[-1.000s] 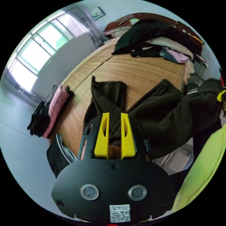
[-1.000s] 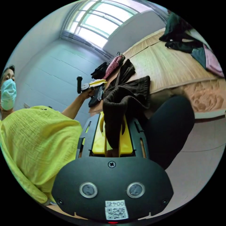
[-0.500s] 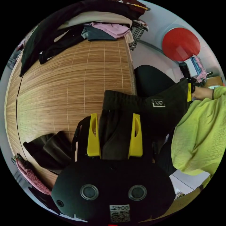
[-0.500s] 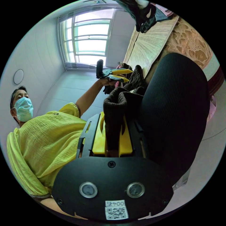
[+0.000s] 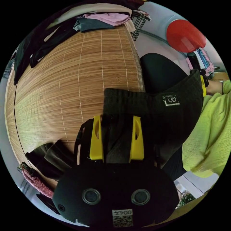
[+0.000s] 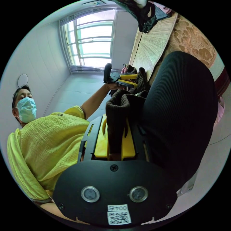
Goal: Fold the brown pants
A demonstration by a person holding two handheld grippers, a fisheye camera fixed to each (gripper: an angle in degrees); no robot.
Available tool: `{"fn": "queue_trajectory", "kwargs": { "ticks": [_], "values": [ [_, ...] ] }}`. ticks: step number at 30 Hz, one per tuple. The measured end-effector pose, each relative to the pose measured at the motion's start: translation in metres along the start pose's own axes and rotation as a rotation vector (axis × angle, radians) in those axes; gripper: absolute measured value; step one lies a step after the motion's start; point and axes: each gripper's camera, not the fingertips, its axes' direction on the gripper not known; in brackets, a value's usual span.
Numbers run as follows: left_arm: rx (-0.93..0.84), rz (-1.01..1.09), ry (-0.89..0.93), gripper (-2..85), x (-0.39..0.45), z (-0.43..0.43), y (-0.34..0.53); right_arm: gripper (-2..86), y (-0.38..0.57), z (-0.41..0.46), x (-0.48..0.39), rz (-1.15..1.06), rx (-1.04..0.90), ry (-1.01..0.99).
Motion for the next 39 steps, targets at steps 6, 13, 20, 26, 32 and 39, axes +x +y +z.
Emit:
{"fn": "queue_trajectory", "kwargs": {
  "ticks": [6,13,20,26,32,39],
  "values": [
    [-0.003,0.016,0.017,15.2,0.024,-0.003,0.002,8.0,0.013,-0.01,-0.004,0.002,-0.009,-0.014],
    [-0.073,-0.014,0.024,14.8,0.035,0.002,0.0,7.9,0.027,-0.017,-0.011,0.005,-0.029,-0.02],
    [-0.106,-0.069,-0.024,14.3,0.061,0.01,0.017,7.3,0.045,-0.023,-0.022,0.006,-0.034,0.009],
    [-0.04,-0.094,-0.056,12.1,0.093,0.016,0.059,7.5,0.066,-0.015,-0.041,-0.019,-0.017,0.03],
    [0.028,-0.155,-0.179,7.6,0.145,0.02,0.113,7.8,0.092,0.005,-0.071,-0.043,0.043,0.1],
    [0.4,-0.391,-0.247,2.1,0.201,0.004,0.236,7.8,0.12,0.044,-0.121,-0.04,0.086,0.298]
  ]
}}
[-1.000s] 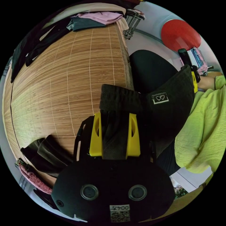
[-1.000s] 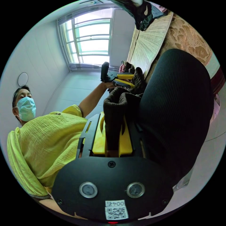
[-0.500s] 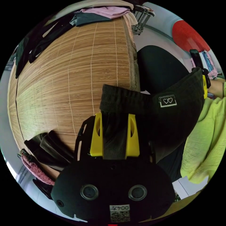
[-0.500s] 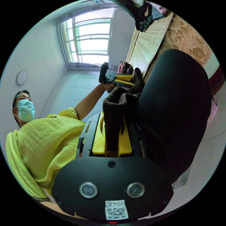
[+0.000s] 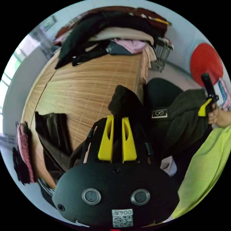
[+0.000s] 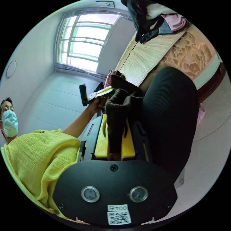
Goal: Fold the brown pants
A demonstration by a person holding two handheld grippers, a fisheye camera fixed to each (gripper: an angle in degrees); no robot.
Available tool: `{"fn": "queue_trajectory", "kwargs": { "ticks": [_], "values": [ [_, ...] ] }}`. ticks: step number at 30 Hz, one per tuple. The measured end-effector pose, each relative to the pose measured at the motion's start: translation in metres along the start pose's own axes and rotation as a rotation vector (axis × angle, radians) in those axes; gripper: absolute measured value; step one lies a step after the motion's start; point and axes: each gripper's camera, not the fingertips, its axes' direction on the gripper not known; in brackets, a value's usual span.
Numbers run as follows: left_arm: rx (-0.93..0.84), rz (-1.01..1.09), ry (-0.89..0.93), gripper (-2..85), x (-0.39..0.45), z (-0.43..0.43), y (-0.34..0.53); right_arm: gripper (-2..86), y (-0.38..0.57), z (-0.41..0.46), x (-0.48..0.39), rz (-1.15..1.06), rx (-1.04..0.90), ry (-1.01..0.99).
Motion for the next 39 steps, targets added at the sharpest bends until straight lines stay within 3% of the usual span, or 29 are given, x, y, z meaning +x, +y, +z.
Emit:
{"fn": "queue_trajectory", "kwargs": {
  "ticks": [5,11,17,21,23,30,35,39],
  "values": [
    [0.446,-0.301,0.002,0.9,-0.047,-0.131,0.127,7.7,0.003,0.011,-0.082,-0.174,0.023,0.281],
    [0.768,-0.369,-0.126,0.6,-0.057,-0.276,0.245,7.3,-0.049,0.021,-0.247,-0.619,0.089,0.554],
    [1.041,-0.436,-0.16,0.7,-0.076,-0.408,0.323,7.3,-0.104,0.018,-0.443,-0.957,0.298,0.577],
    [1.11,-0.445,-0.292,0.8,-0.075,-0.496,0.339,7.2,-0.117,0.019,-0.586,-1.155,0.457,0.643],
    [1.152,-0.437,-0.421,1.0,-0.065,-0.553,0.345,7.1,-0.122,0.017,-0.64,-1.197,0.503,0.654],
    [1.224,-0.449,-0.606,1.4,-0.046,-0.668,0.355,7.2,-0.133,0.011,-0.805,-1.305,0.651,0.739],
    [1.236,-0.465,-0.699,1.5,-0.04,-0.709,0.36,7.2,-0.135,0.02,-0.854,-1.386,0.716,0.799],
    [1.212,-0.465,-0.694,1.6,-0.042,-0.708,0.369,7.1,-0.152,0.023,-0.856,-1.412,0.587,0.733]
  ]
}}
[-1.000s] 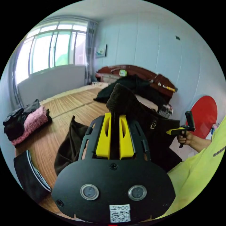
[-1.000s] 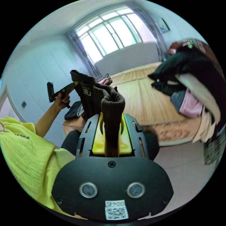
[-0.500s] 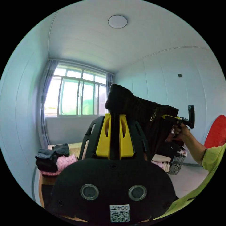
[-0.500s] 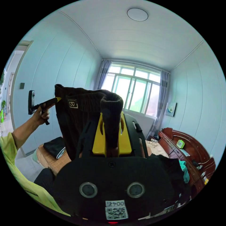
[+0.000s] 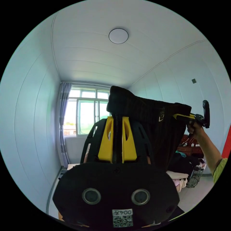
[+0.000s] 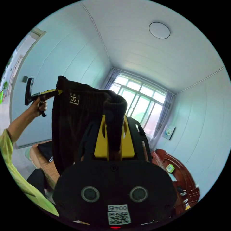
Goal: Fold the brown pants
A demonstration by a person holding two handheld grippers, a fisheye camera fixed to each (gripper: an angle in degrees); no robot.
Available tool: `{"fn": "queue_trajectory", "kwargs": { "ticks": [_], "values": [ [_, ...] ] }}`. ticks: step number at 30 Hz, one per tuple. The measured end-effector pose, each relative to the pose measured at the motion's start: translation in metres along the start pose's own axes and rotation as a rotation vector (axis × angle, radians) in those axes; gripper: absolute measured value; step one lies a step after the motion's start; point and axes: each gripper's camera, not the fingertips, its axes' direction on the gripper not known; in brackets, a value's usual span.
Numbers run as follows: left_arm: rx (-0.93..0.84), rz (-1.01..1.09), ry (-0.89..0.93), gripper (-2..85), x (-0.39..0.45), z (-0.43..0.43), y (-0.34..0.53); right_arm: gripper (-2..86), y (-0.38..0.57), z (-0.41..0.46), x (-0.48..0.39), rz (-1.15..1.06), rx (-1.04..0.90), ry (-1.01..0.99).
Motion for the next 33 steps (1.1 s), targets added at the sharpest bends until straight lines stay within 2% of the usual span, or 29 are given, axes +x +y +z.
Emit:
{"fn": "queue_trajectory", "kwargs": {
  "ticks": [4,9,16,18,21,22,24,27,29,33],
  "values": [
    [-0.122,-0.014,0.088,1.6,-0.012,0.011,0.054,7.1,0.041,0.034,0.009,0.014,-0.09,-0.177],
    [-0.319,-0.001,0.12,1.5,-0.009,0.044,0.154,7.2,0.151,0.116,-0.011,-0.026,-0.299,-0.309],
    [-0.695,-0.192,0.103,1.3,-0.008,0.157,0.327,7.3,0.299,0.271,-0.023,0.072,-0.642,-0.391],
    [-0.775,-0.259,0.095,1.2,-0.005,0.183,0.375,7.3,0.364,0.33,-0.019,0.209,-0.779,-0.431],
    [-0.877,-0.354,0.087,1.1,0.008,0.203,0.448,7.5,0.453,0.37,-0.022,0.411,-0.887,-0.523],
    [-0.903,-0.38,0.097,1.1,0.016,0.202,0.474,7.5,0.47,0.373,-0.024,0.451,-0.894,-0.56],
    [-0.931,-0.43,0.121,1.1,0.032,0.196,0.51,7.5,0.539,0.378,-0.031,0.669,-0.91,-0.691],
    [-0.925,-0.547,0.159,1.1,0.064,0.183,0.559,7.5,0.612,0.376,-0.045,0.922,-0.885,-0.742],
    [-0.886,-0.614,0.192,1.1,0.097,0.175,0.585,7.5,0.641,0.373,-0.053,1.013,-0.855,-0.726],
    [-0.788,-0.505,0.165,1.0,0.148,0.167,0.593,7.7,0.676,0.373,-0.055,1.135,-0.76,-0.71]
  ]
}}
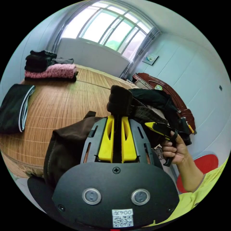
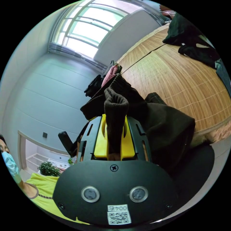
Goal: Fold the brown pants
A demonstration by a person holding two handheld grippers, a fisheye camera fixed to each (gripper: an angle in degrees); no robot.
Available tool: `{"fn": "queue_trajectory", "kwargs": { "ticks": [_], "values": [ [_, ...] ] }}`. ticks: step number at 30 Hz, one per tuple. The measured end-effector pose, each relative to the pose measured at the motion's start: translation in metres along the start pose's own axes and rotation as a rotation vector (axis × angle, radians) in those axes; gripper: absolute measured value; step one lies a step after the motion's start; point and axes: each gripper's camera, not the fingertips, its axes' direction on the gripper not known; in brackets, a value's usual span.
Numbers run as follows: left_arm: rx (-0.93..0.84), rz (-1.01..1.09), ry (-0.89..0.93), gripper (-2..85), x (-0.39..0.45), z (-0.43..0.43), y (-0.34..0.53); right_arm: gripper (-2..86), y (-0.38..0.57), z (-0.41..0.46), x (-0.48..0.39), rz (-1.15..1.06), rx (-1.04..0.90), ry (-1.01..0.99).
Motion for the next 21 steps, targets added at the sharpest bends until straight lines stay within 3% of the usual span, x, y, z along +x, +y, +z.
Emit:
{"fn": "queue_trajectory", "kwargs": {
  "ticks": [8,14,16,21],
  "values": [
    [0.065,0.112,-0.039,1.0,0.085,0.041,0.037,9.6,-0.012,0.001,0.057,0.162,0.081,-0.244],
    [0.076,0.128,-0.086,1.0,0.128,0.061,0.046,19.2,-0.01,0.001,0.088,0.154,0.091,-0.51],
    [0.065,0.176,-0.121,1.0,0.145,0.067,0.048,22.5,-0.011,0.0,0.085,0.118,0.079,-0.504],
    [0.092,0.282,-0.182,1.1,0.19,0.076,0.063,26.1,-0.016,-0.001,0.039,-0.066,0.012,-0.204]
  ]
}}
